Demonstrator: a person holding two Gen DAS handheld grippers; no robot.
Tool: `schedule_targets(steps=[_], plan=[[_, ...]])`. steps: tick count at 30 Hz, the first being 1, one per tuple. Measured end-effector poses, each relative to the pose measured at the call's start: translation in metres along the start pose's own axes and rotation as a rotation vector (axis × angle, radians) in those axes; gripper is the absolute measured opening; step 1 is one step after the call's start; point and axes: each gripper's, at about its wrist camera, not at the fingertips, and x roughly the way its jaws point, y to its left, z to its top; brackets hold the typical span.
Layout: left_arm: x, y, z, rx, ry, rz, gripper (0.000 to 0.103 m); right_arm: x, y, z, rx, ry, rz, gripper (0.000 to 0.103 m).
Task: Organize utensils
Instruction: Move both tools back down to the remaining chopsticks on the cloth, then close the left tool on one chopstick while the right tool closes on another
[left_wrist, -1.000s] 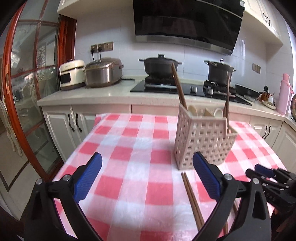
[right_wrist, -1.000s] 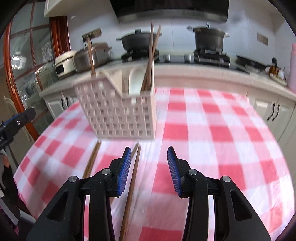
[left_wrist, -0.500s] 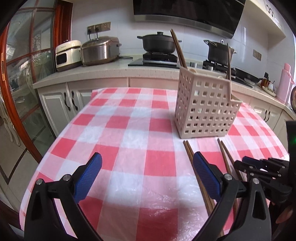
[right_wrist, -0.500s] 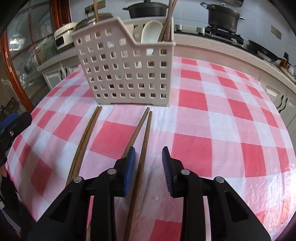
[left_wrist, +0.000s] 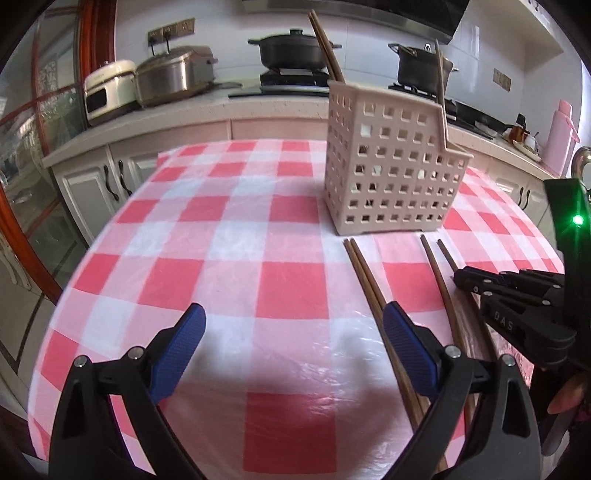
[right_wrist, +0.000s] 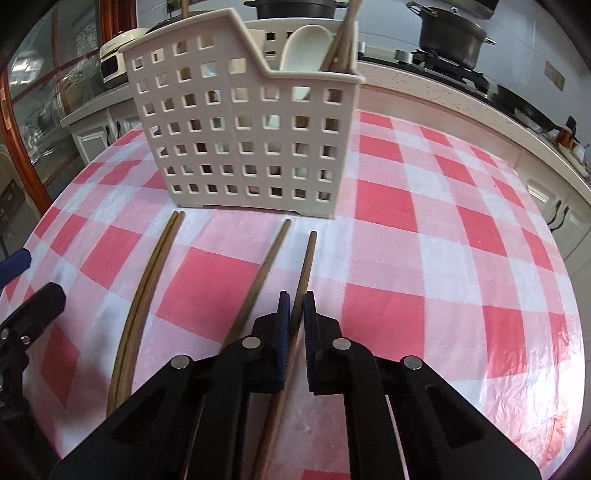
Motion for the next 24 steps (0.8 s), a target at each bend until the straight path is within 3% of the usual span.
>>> schedule_targets(steps=[8, 19, 24], plan=[[0.031, -0.011, 0.003, -0.027, 0.109, -0.036, 0.072, -0.019, -0.021, -0.016, 0.069, -0.046, 0.039, 0.006], [0.053, -0.028, 0.011, -0.040, 0.142, -0.012, 0.059, -0.035, -0.030, -0.020, 0.080, -0.088, 0.066, 0.006], [0.057, -0.037, 0.015, -0.017, 0.152, -0.001, 0.046, -0.034, -0.035, -0.022, 0.092, -0.086, 0.076, 0.006]])
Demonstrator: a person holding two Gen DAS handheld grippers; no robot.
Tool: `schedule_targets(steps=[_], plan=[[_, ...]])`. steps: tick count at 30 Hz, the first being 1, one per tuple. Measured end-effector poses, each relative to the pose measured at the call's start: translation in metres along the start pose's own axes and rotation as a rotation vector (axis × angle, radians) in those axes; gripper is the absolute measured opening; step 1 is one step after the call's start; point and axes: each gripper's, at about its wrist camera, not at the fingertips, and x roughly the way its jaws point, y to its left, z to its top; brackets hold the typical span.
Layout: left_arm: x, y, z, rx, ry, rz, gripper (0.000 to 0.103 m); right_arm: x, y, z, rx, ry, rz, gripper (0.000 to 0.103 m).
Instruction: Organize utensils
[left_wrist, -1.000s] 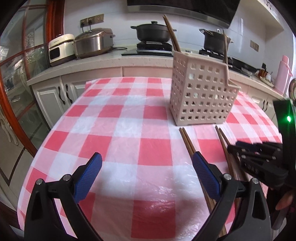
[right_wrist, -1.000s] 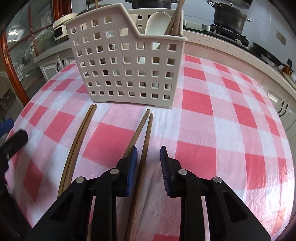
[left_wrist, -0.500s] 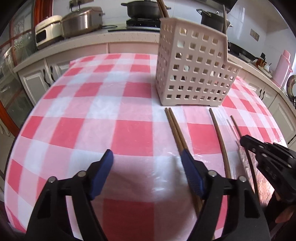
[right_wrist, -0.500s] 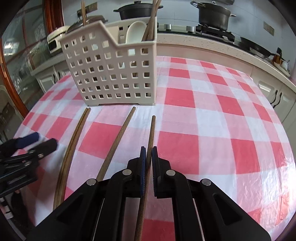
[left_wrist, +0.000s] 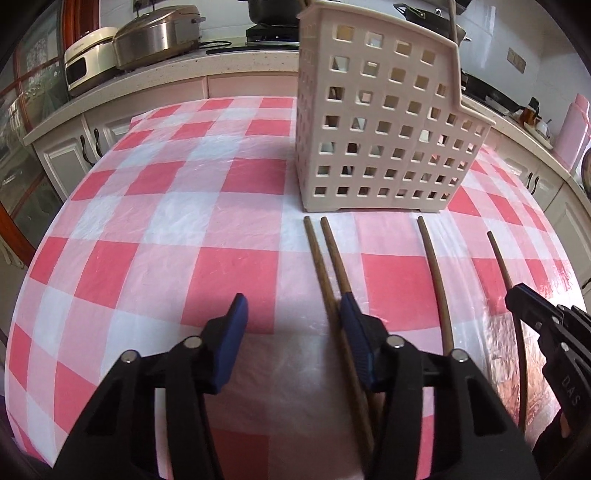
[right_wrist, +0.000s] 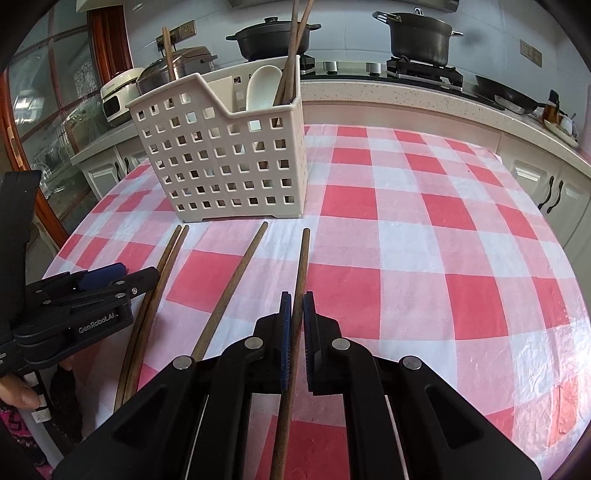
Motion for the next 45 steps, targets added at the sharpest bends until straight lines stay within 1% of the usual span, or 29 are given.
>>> schedule_targets(steps=[1, 2, 4, 5, 7, 8, 9, 16, 21, 28, 34, 37, 45], plan=[[0.000, -0.002, 0.000, 0.007, 0.001, 0.003, 0.041, 0.000, -0.001, 0.000, 0.003, 0.001, 0.001, 0.006], [0.001, -0.004, 0.001, 0.012, 0.000, 0.007, 0.039, 0.000, -0.002, -0.001, 0.005, 0.001, 0.002, 0.006], [0.002, -0.008, 0.002, 0.025, -0.004, 0.013, 0.030, 0.001, -0.003, -0.001, 0.010, 0.002, 0.004, 0.006], [0.002, -0.009, 0.002, 0.029, -0.005, 0.013, 0.028, 0.000, -0.004, -0.002, 0.011, 0.002, 0.005, 0.006], [0.003, -0.010, 0.003, 0.034, -0.004, 0.007, 0.019, 0.000, -0.004, -0.002, 0.014, 0.001, 0.006, 0.006], [0.003, -0.010, 0.003, 0.039, -0.001, 0.002, 0.016, 0.000, -0.005, -0.002, 0.016, 0.000, 0.006, 0.006], [0.003, -0.010, 0.003, 0.040, 0.000, -0.003, 0.009, 0.000, -0.005, -0.002, 0.020, 0.000, 0.007, 0.006], [0.002, -0.001, 0.002, 0.010, 0.000, -0.051, 0.007, -0.004, -0.004, -0.003, 0.027, -0.013, 0.018, 0.006], [-0.009, 0.001, -0.002, 0.004, -0.029, -0.077, 0.006, -0.012, -0.001, -0.002, 0.025, -0.033, 0.022, 0.006], [-0.042, 0.006, -0.003, -0.004, -0.117, -0.097, 0.006, -0.030, 0.004, 0.002, 0.028, -0.080, 0.039, 0.006], [-0.078, 0.011, -0.002, -0.007, -0.223, -0.103, 0.006, -0.050, 0.012, 0.008, 0.015, -0.139, 0.058, 0.006], [-0.094, 0.011, -0.003, 0.002, -0.277, -0.092, 0.006, -0.060, 0.016, 0.012, 0.012, -0.170, 0.069, 0.006], [-0.126, 0.012, -0.007, 0.012, -0.361, -0.096, 0.006, -0.091, 0.025, 0.018, -0.013, -0.254, 0.073, 0.006]])
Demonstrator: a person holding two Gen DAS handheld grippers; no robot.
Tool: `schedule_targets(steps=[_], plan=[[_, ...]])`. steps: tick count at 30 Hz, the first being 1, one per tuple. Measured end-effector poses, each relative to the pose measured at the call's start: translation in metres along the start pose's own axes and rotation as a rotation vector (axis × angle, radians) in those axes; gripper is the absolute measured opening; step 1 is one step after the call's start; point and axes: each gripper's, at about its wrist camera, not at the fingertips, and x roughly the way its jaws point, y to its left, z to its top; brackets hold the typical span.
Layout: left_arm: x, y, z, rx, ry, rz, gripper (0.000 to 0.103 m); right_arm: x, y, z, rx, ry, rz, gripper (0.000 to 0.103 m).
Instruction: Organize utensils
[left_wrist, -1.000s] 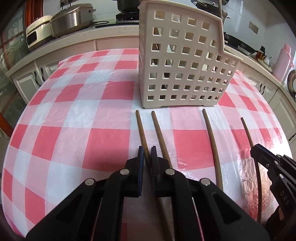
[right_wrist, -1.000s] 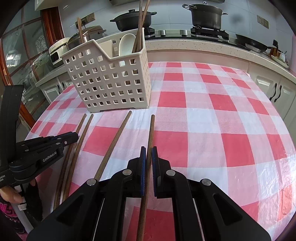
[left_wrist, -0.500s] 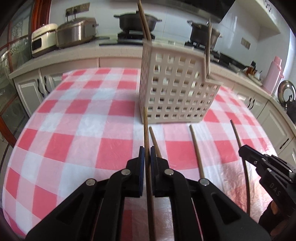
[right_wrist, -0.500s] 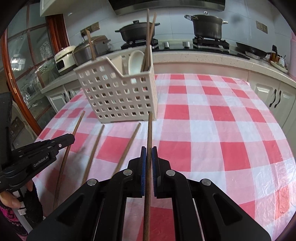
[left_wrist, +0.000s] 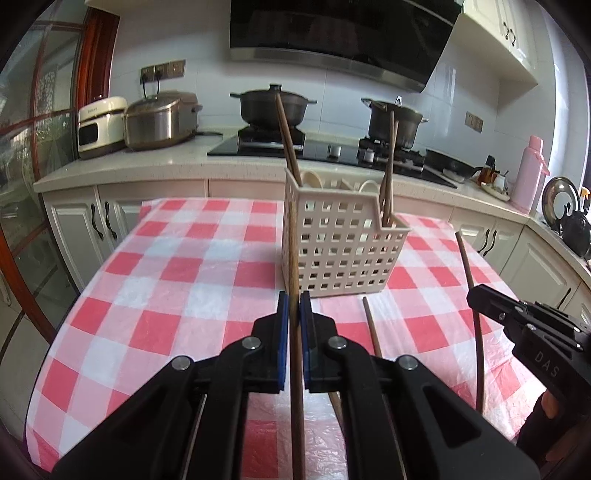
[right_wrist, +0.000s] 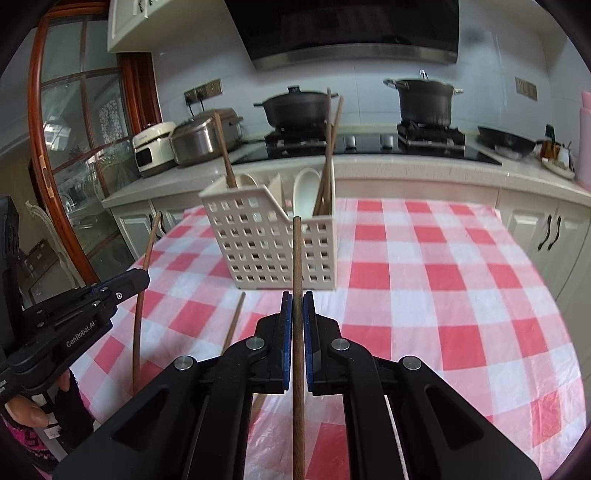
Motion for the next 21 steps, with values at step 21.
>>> schedule_targets(steps=[21], plan=[[-0.056, -0.002, 0.010, 0.027, -0.149, 0.009, 0.006, -0.048, 0.022, 0.018, -0.057, -0.144, -0.007, 0.006]])
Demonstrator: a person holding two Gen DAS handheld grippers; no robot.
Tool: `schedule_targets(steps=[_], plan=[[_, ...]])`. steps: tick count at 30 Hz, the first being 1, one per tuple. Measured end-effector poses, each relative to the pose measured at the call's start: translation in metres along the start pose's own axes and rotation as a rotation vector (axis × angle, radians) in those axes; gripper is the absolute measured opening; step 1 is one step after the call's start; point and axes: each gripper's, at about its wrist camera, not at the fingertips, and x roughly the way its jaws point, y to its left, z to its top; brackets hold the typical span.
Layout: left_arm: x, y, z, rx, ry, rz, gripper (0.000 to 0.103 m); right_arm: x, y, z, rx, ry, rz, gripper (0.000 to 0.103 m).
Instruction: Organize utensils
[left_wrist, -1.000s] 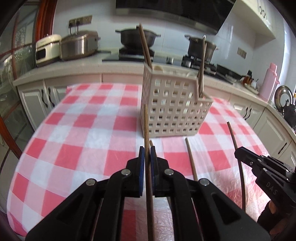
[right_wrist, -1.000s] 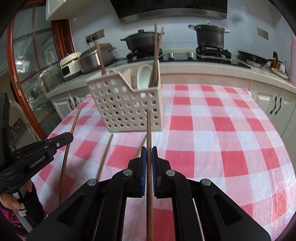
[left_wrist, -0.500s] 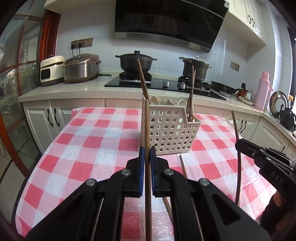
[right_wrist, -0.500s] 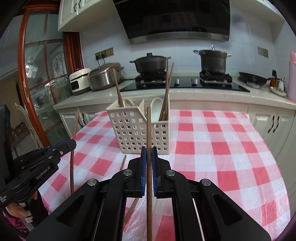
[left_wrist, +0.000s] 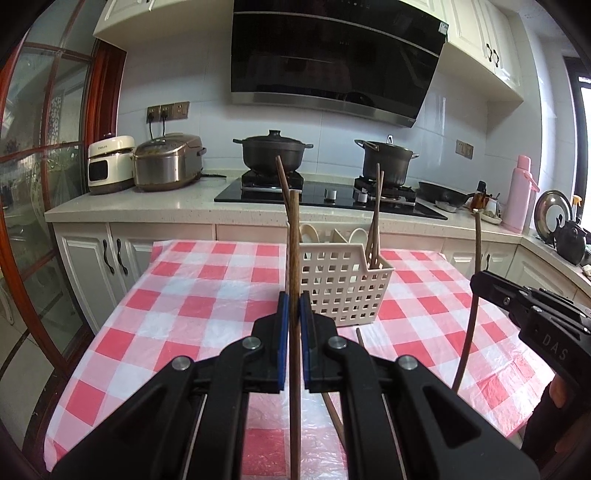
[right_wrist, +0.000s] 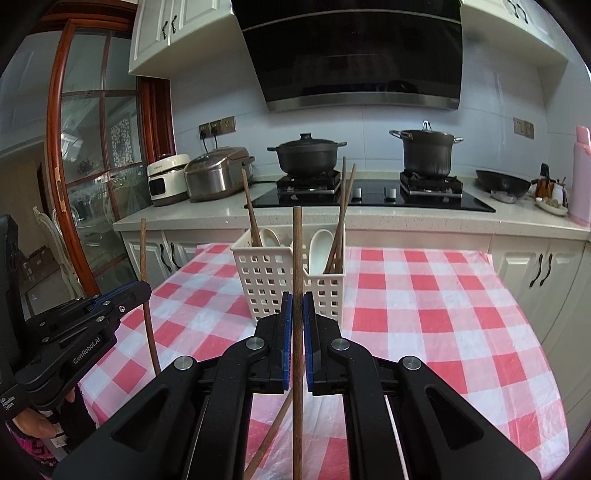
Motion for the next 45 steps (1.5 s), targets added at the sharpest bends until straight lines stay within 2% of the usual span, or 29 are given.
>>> schedule_targets(steps=[16, 30, 45], plan=[[-0.010, 0.003, 0.007, 0.007, -0.028, -0.002, 0.006, -0.013, 0.005, 0.007, -0.022, -0.058, -0.023, 0.006], [-0.011, 0.000, 0.010, 0.022, -0.040, -0.003, 0.006, -0.004, 0.007, 0.015, -0.048, -0.060, -0.032, 0.006], [-0.001, -0.009, 0.043, 0.046, -0.065, -0.014, 0.006, 0.022, -0.005, 0.052, -0.025, -0.065, -0.045, 0.006]])
